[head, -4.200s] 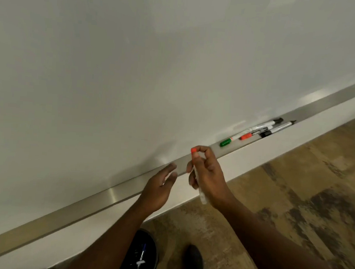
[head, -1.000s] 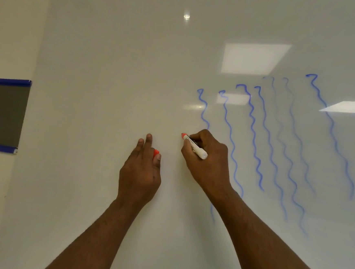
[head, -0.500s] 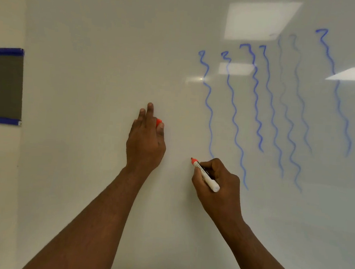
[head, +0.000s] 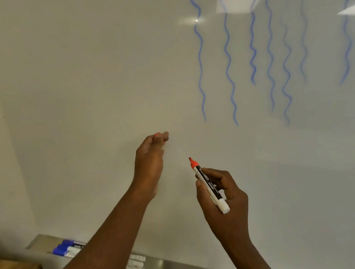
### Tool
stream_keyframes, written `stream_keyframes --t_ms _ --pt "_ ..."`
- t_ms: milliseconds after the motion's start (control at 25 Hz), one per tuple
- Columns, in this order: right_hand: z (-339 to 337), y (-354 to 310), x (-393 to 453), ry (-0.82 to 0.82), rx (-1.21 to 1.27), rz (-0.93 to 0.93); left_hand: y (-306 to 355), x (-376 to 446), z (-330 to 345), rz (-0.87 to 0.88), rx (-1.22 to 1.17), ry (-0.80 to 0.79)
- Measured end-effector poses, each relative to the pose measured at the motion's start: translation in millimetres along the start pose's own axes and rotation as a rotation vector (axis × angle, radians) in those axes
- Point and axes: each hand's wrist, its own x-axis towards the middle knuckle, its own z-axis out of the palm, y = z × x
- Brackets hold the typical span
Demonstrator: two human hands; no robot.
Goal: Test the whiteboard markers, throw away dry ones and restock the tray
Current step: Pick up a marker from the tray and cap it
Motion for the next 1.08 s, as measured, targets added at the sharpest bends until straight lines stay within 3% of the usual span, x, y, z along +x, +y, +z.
stream_keyframes --t_ms 200,320,720,1080 --pt "-16 20 -41 -0.043 -0.018 0.071 -29 -38 1 -0.444 -0.364 -0.154" --pt "-21 28 -60 -0.084 -0.034 0.077 -44 -59 2 -0.566 -0.426 -0.172" --pt "-28 45 -98 -0.192 -0.152 0.065 -83 -105 2 -0.741 -0.461 -0.108" --pt "-27 51 -104 -0.204 -0.218 0.054 -95 -111 5 -0.609 -0.332 -0.108"
